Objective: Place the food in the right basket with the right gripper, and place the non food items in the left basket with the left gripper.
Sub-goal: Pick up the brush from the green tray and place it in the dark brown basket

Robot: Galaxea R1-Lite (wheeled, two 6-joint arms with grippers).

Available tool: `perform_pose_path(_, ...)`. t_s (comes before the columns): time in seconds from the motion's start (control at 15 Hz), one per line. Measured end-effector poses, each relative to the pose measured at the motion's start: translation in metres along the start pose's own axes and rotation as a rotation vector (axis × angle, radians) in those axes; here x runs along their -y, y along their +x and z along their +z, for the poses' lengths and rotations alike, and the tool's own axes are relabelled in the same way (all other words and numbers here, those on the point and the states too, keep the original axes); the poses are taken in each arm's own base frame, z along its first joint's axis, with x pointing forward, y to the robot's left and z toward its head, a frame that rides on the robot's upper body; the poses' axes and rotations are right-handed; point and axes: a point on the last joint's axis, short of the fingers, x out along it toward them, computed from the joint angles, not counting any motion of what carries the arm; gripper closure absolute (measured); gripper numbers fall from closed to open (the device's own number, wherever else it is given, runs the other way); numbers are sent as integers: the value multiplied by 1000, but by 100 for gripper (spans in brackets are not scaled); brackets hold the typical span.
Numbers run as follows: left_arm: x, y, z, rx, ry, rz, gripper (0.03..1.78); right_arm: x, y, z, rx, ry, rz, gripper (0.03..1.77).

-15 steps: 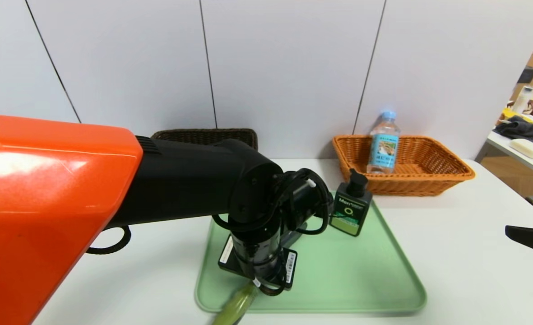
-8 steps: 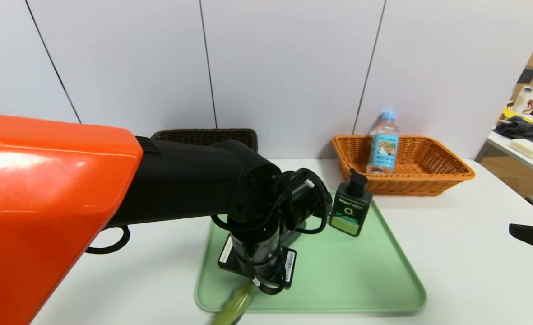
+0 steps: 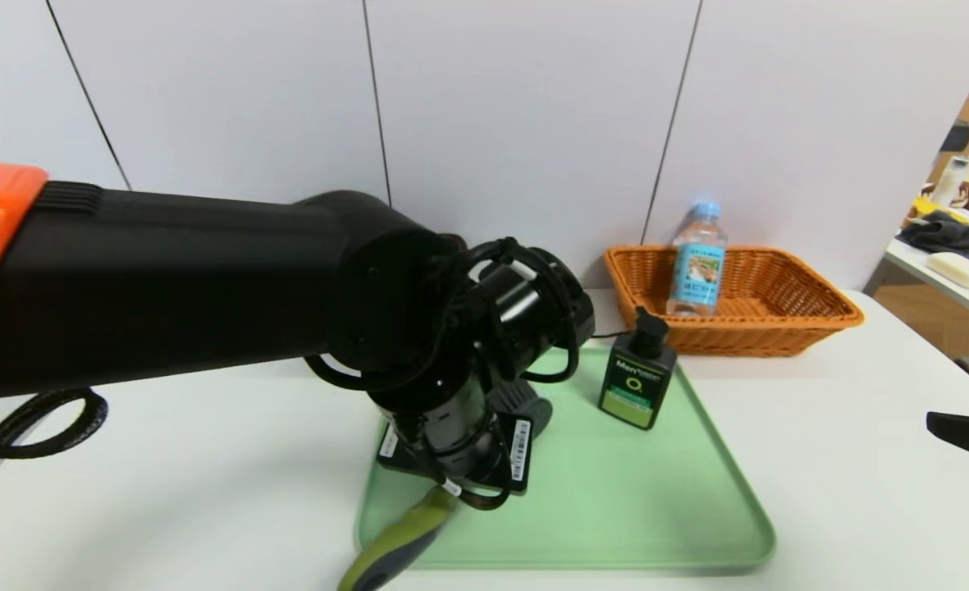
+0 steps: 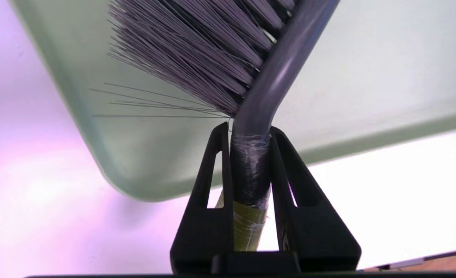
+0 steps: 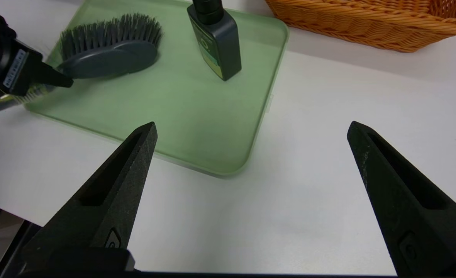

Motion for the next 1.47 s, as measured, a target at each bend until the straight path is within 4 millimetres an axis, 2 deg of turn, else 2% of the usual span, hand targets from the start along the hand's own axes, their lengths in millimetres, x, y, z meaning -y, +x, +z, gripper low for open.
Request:
perform_pose_path(0.2, -4, -16, -1, 30, -22, -24, 149, 0, 0, 0, 2, 0, 2, 10)
perform_pose_path(1.13, -4, -42, 7, 128, -72, -99, 150, 0, 0, -3, -5, 0, 2, 10)
perform_pose_path(1.47, -8, -58, 6, 164, -78, -122, 150, 0, 0, -5, -10, 0, 0, 10)
